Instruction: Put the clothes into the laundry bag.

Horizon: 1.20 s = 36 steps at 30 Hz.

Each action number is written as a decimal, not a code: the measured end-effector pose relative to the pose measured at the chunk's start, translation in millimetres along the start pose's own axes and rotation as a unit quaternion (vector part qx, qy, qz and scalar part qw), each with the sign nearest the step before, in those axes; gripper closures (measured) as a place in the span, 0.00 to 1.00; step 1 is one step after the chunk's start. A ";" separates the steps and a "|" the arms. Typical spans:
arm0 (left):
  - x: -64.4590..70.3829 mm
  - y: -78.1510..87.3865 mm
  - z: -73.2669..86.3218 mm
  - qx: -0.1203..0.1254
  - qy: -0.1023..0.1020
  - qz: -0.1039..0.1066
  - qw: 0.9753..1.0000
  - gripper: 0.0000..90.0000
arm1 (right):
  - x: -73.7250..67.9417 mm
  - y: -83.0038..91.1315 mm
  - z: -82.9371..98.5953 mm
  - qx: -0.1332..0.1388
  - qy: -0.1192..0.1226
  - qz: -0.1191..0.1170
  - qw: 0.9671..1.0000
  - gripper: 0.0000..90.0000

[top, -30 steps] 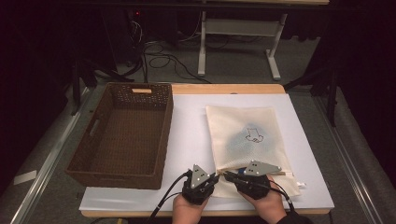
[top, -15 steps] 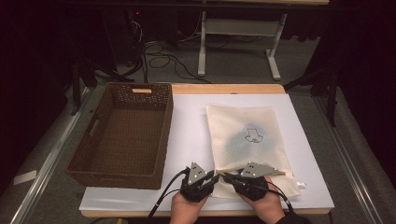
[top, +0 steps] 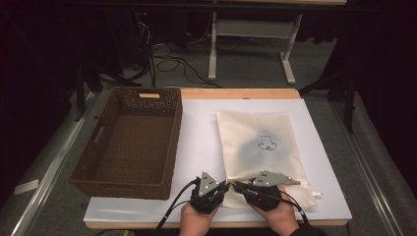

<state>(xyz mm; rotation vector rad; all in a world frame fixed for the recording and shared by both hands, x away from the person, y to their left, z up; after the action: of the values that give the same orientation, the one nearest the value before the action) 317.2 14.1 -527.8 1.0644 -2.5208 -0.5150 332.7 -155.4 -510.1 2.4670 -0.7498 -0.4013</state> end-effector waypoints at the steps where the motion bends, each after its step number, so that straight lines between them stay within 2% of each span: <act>1: 0.2 -0.1 0.1 0.000 -0.001 0.000 1.000 0.94 | 0.0 0.0 -0.1 0.000 0.000 0.000 1.000 0.94; 9: -0.2 1.6 -1.0 0.006 0.006 0.006 1.000 0.94 | 0.5 1.5 -1.8 0.003 -0.006 0.003 1.000 0.98; 17: -0.2 3.6 -2.7 0.011 0.026 0.012 1.000 0.95 | 3.5 2.8 -2.6 0.001 -0.013 -0.001 1.000 0.98; 20: 0.2 6.7 -4.3 0.016 0.026 0.012 0.999 0.96 | 4.8 2.8 -3.0 0.002 -0.015 0.000 1.000 0.98; 28: 1.0 5.6 -3.8 0.012 0.021 0.010 1.000 0.96 | 7.1 3.0 -2.5 -0.004 -0.014 0.000 1.000 0.98; 31: -1.5 4.4 -3.6 0.009 0.030 0.016 0.999 0.92 | 5.8 3.1 -2.3 -0.007 -0.011 0.000 1.000 0.98; 34: -2.9 2.9 -3.6 0.009 0.033 0.022 0.999 0.84 | 3.8 1.3 -1.7 -0.011 -0.006 -0.001 1.000 0.98; 36: -3.9 2.5 -4.1 0.011 0.036 0.023 0.999 0.84 | 3.0 0.4 -1.3 -0.012 0.000 -0.001 1.000 0.98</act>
<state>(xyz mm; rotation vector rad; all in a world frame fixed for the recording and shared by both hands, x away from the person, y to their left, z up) 320.1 17.8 -523.8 1.0112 -2.4877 -0.4287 335.5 -156.9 -509.2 2.4462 -0.7392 -0.4086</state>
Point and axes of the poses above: each handheld gripper's, and its own axes: y roughly backward along the jaws, z roughly out of its underside, x roughly to its right, the point moved 3 cm from there along -y, roughly forward along the jaws, and after that the axes turned 2 degrees about -y, right-handed, at the moved point
